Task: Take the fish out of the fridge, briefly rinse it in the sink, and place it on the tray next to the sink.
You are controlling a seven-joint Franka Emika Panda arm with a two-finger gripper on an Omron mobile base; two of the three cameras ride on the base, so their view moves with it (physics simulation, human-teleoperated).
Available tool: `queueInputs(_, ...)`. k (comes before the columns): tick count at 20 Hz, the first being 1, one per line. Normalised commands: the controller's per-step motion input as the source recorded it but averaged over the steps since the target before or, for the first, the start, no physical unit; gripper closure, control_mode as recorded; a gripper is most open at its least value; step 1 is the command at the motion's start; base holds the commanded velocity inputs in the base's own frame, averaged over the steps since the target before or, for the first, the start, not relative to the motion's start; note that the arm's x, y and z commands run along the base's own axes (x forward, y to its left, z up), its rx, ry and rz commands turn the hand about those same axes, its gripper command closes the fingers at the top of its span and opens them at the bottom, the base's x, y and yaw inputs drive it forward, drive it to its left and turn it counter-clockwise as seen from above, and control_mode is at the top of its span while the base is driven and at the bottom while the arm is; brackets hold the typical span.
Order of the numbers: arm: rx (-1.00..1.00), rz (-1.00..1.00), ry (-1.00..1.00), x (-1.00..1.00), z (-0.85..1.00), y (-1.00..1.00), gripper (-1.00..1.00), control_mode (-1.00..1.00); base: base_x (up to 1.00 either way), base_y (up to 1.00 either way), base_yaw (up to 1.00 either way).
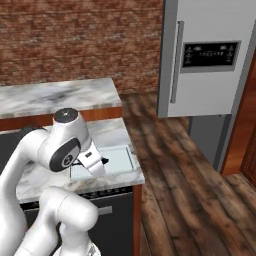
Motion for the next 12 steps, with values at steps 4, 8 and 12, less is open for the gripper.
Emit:
queueInputs(4,-0.03,0.00,0.42,1.00,0.00,0.93,1.00,-1.00,0.00,0.00,0.00)
queueInputs(8,0.13,0.00,0.21,0.57,-0.05,0.38,1.00,-1.00,0.00,0.00,0.00)
queueInputs(12,0.05,-0.06,-0.05,0.77,-0.50,0.00,1.00,-1.00,0.00,0.00,0.00)
